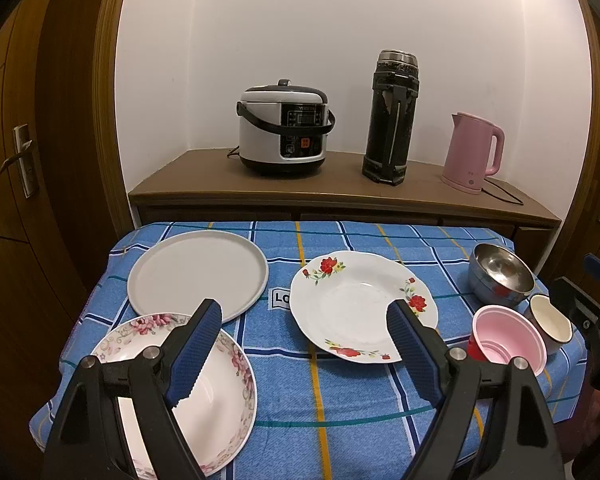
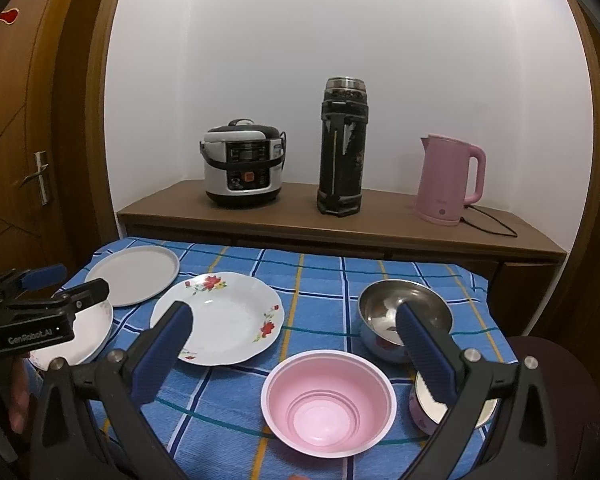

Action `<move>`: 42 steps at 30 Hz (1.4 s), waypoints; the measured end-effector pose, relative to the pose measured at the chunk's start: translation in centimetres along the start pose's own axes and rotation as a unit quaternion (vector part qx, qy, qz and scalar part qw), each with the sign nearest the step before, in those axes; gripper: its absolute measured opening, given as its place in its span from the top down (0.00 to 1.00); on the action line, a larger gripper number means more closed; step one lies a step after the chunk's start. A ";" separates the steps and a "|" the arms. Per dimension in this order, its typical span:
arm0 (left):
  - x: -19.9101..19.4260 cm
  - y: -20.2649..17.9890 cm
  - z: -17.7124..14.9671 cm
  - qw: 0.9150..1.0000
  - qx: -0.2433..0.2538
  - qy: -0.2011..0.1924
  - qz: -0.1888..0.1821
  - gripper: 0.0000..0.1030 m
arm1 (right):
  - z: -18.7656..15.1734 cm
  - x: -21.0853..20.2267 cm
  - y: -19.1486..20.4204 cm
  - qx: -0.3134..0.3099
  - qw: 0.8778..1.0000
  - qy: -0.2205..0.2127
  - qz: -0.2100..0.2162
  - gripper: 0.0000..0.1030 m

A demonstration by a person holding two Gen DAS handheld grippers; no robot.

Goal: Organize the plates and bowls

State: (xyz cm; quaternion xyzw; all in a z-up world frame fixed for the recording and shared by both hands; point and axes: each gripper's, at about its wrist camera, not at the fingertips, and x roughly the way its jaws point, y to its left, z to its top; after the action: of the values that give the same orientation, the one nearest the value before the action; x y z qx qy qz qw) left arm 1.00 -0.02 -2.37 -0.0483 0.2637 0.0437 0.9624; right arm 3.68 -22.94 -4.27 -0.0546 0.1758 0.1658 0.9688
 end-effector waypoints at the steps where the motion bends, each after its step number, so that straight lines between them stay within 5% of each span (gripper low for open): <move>1: 0.0 0.0 0.0 1.000 0.000 0.000 -0.001 0.16 | 0.0 0.0 0.1 -0.001 1.000 0.000 0.000 0.00; 27: 1.0 2.4 -0.6 1.000 -0.013 0.014 0.006 0.16 | 0.1 2.1 2.8 -0.009 0.999 0.020 0.025 0.02; 42: 1.0 8.8 -1.5 0.997 -0.053 0.026 0.050 0.16 | -0.2 6.1 10.1 -0.062 0.990 0.062 0.109 0.23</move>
State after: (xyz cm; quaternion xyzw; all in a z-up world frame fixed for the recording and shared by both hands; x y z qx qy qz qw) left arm 0.13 8.57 -4.74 -0.0875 0.2882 0.1047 0.9478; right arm 5.60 -11.63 -7.08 -0.1053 0.2302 0.2770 0.9269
